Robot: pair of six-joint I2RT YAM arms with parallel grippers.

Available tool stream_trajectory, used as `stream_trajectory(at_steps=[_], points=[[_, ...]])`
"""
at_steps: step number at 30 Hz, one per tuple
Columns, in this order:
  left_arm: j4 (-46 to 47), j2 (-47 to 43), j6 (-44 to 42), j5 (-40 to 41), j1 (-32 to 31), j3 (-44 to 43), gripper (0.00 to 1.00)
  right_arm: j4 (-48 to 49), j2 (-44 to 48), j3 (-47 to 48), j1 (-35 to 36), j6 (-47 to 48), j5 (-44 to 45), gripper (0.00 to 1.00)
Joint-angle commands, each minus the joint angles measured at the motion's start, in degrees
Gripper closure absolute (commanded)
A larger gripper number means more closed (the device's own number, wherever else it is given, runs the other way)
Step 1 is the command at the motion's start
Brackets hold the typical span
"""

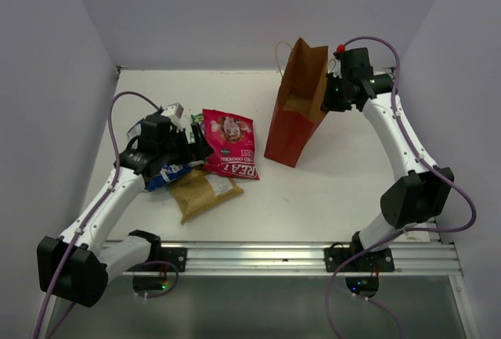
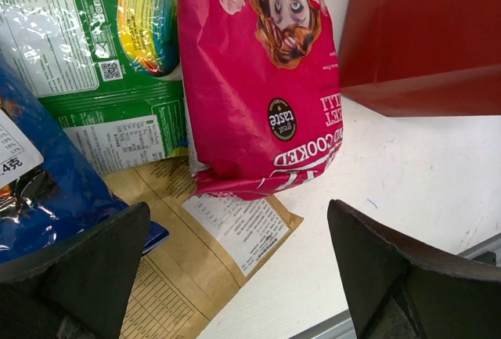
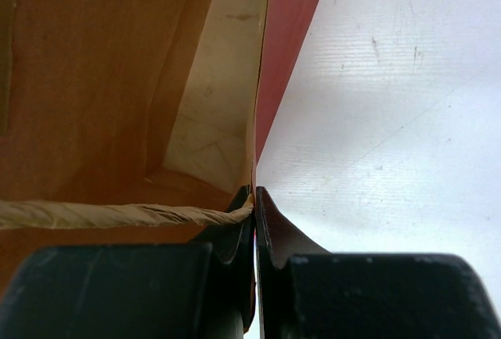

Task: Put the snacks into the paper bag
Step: Pick up the snack from the center of the board.

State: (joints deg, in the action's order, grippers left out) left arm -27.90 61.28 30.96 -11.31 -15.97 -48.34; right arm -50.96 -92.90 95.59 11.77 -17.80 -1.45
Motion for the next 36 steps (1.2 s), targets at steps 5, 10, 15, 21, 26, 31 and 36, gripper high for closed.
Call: stream_trajectory(at_steps=[5, 10, 15, 21, 26, 31, 36], points=[[5.84, 3.41, 1.21, -0.99, -0.73, 1.76, 0.00, 0.51, 3.17, -0.06, -0.17, 3.03, 0.05, 0.95], [6.89, 6.48, 0.77, -1.35, -1.17, 1.40, 0.01, 0.33, 2.99, 0.03, -0.08, 3.91, 0.31, 0.94], [8.56, 8.86, 0.42, -1.96, -1.61, 1.66, 0.04, 1.12, 2.99, -0.23, -0.17, 4.00, -0.74, 0.93], [14.09, 13.68, 2.26, -3.54, -3.28, 3.25, 0.11, 1.92, 3.34, -1.11, -0.08, 4.18, -0.74, 0.92], [18.05, 17.38, 4.72, -5.46, -5.56, 3.95, 0.22, 1.92, 3.34, -1.55, -0.17, 4.71, -0.66, 0.92], [18.32, 18.09, 5.60, -6.62, -7.32, 4.13, 0.49, 2.09, 3.69, -2.16, -0.17, 5.23, -0.31, 0.91], [11.22, 17.82, 0.86, 1.89, -7.24, -2.19, 0.93, 2.27, 3.87, -2.34, -0.08, 5.32, -0.31, 0.91]])
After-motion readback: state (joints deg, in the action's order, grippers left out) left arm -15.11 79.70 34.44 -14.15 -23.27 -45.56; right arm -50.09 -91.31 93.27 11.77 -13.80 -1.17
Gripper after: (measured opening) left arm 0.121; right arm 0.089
